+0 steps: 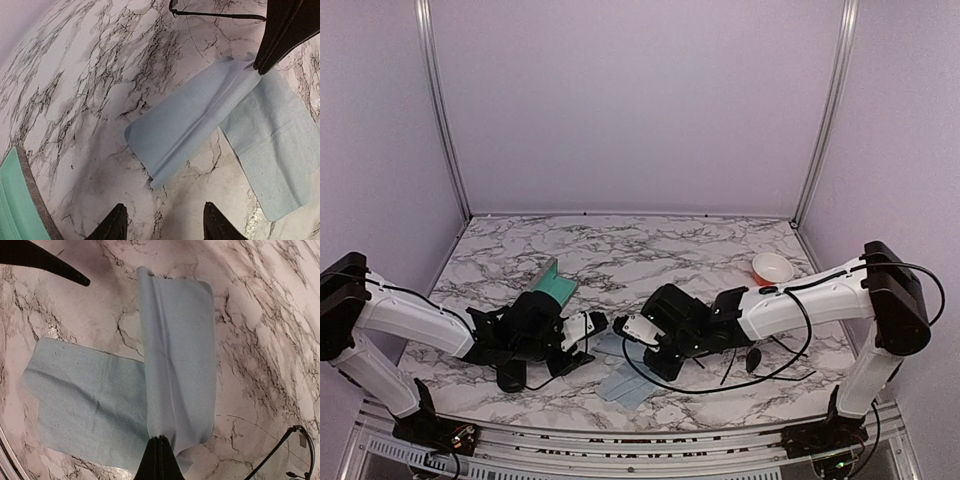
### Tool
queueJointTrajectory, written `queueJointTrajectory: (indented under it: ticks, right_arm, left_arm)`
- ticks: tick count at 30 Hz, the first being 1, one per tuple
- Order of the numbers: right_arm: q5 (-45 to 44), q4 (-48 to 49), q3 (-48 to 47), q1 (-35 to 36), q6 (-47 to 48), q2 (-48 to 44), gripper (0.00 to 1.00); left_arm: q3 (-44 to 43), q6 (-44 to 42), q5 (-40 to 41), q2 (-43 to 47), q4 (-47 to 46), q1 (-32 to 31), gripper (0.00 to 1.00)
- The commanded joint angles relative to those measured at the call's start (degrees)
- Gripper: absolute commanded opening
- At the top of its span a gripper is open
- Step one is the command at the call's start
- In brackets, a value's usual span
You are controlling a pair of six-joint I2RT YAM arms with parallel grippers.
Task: Organize the sunglasses
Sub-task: Pick up the folded cleaning cloth from the center of the board.
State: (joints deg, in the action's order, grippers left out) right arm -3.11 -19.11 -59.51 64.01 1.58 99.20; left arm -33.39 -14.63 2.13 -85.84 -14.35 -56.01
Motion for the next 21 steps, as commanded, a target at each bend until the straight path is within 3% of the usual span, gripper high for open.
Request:
queueJointTrajectory:
  ticks: [1,13,21]
  right_arm:
    - [0.02,-0.32,0.53,-0.11,0.35,-0.73,0.00]
    - [0.19,1.04,3.70,-0.37,0.70,-2.82,0.00]
    - [0.44,2.02,5.87,-1.09,0.78,-4.19,0.00]
  left_arm:
    - [1.86,-8.08,-0.08,0.75,-5.57,-0.28,0.54]
    - [3.71,-11.25,1.23,-4.02,-17.01,0.09,0.53]
    - [6.26,-11.96,-8.41,-4.57,-20.01,0.75,0.55]
